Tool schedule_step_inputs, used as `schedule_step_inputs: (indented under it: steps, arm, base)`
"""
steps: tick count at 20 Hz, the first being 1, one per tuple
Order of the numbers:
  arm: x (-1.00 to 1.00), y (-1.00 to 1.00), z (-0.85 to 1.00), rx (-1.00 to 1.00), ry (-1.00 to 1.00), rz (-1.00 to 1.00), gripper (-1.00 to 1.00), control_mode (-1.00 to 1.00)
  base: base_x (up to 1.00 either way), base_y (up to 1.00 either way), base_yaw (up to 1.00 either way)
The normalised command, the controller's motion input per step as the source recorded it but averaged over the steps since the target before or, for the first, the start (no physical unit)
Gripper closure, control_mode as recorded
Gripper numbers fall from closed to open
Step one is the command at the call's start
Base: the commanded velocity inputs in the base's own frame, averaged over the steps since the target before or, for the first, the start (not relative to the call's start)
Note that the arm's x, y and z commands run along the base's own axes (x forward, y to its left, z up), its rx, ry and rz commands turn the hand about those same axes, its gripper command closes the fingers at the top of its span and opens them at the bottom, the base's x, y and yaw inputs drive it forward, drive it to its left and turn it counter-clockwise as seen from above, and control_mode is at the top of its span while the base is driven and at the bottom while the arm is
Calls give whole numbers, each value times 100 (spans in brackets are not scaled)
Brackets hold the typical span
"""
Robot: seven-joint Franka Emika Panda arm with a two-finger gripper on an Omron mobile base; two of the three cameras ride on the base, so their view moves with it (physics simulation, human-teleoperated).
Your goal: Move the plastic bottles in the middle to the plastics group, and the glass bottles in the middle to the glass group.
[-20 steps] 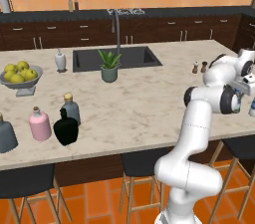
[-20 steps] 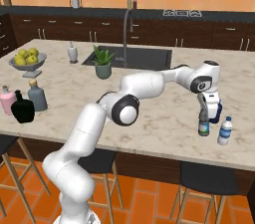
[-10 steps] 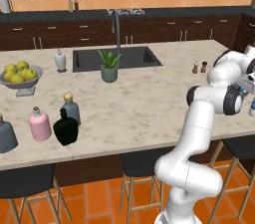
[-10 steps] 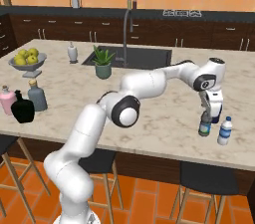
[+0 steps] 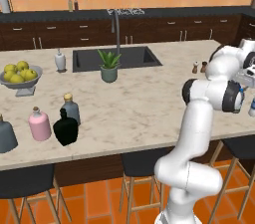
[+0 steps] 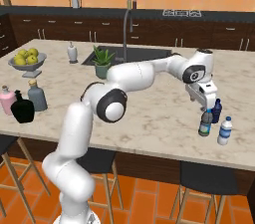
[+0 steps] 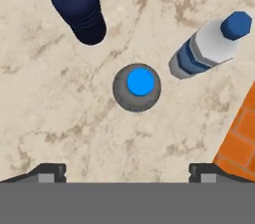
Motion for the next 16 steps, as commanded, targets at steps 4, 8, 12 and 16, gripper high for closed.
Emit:
schedule_step_inputs:
  steps: [4, 8, 12, 16]
  arm:
    - [-54, 96, -15, -5, 2, 40, -100, -100]
    - [-45, 88, 8, 6, 18, 34, -100, -100]
    - [-49, 87, 12, 5, 13, 31, -100, -100]
    - [-67, 75, 19, 0, 5, 36, -100, -100]
  base:
    - [0, 0, 0]
    - [0, 0, 0]
    - [0, 0, 0]
    - [0, 0, 0]
